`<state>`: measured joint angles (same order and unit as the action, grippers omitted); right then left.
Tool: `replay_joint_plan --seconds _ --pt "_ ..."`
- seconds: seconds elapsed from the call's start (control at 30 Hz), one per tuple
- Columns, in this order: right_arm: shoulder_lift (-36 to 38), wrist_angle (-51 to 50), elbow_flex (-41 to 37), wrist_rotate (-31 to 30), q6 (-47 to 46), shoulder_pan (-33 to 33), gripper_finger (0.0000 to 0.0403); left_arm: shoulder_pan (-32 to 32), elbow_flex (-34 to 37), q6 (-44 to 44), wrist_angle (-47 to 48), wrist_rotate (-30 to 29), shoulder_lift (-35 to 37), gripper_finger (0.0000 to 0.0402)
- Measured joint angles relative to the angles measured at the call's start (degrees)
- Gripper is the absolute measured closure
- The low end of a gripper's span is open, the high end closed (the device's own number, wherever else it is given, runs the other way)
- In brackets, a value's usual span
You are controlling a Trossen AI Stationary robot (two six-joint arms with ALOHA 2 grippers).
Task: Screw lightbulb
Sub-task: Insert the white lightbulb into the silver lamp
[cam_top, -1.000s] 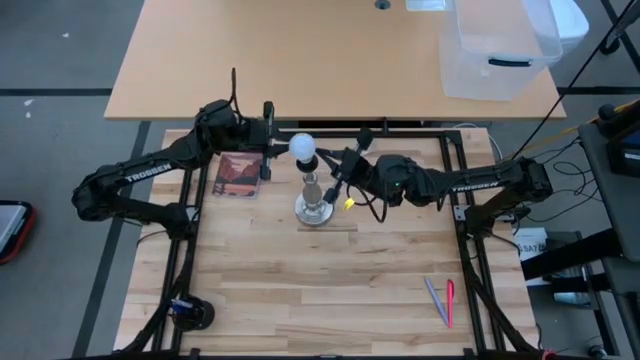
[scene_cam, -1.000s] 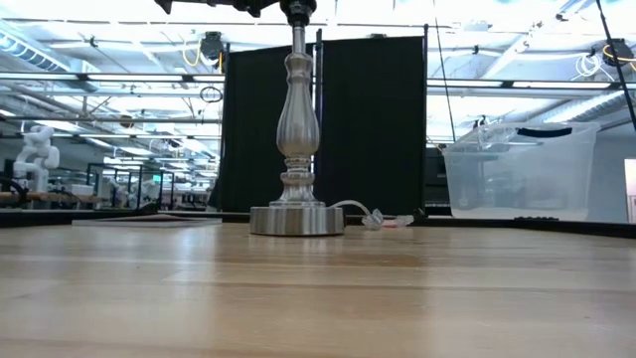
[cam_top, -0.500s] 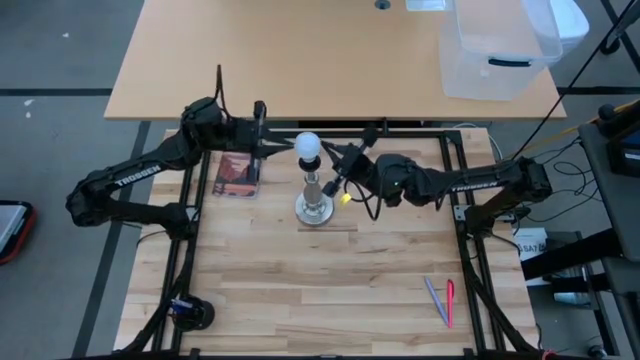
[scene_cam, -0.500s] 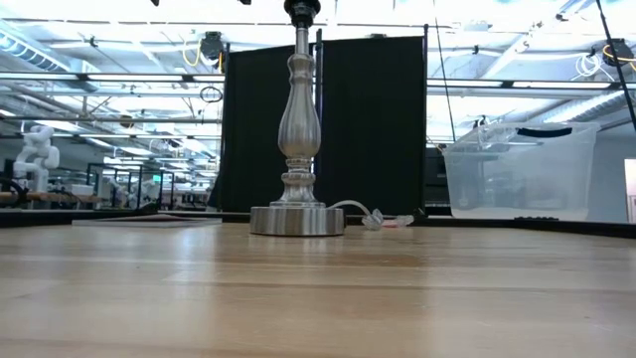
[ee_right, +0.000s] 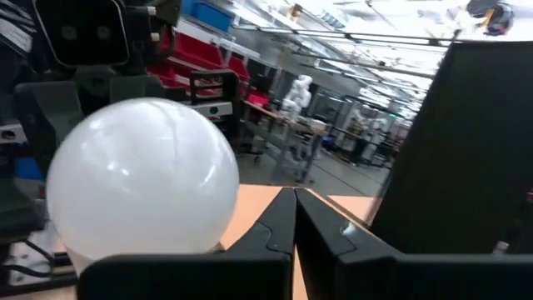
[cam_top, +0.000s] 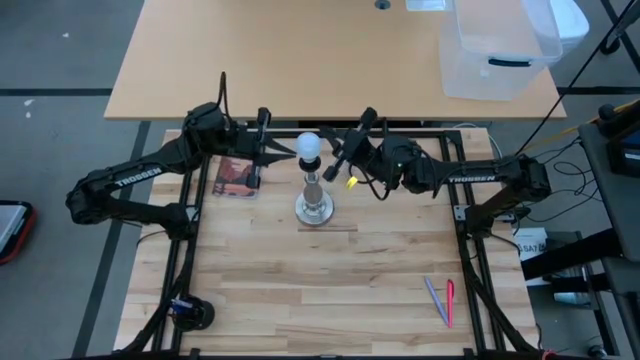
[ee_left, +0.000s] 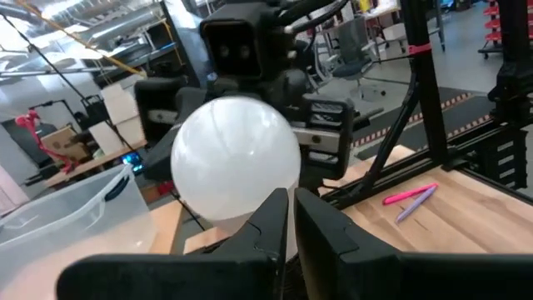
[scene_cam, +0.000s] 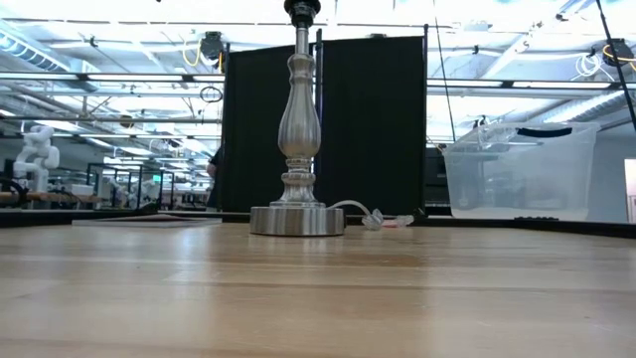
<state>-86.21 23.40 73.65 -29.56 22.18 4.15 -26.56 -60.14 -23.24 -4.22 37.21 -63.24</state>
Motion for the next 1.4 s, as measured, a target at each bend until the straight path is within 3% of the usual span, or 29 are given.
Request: replay_joint_plan --seconds 0.17,0.6,0.83,1.17,1.4 --pt "0.0 -0.1 0.0 4.3 -1.9 0.7 0.0403 0.5 0.0 0.0 -1.0 0.0 -0.1 0.0372" --pt "0.3 -2.1 0.1 2.7 -2.1 -1.9 0.0403 -1.5 0.0 0.2 -1.0 0.1 -1.0 0.0372" --pt "0.3 -2.5 0.2 -3.1 -2.2 -4.3 0.0403 -1.6 0.0 0.2 -1.8 -0.8 -2.8 0.0372" --pt "-0.1 -5.2 0.0 -4.4 -3.7 -7.4 0.0403 -4.5 0.0 0.7 -2.6 -4.4 -3.9 0.0372" --pt "0.0 -6.7 0.0 -10.6 -3.9 -8.5 0.0403 -6.3 0.0 1.8 -1.1 -4.2 -3.8 0.0372"
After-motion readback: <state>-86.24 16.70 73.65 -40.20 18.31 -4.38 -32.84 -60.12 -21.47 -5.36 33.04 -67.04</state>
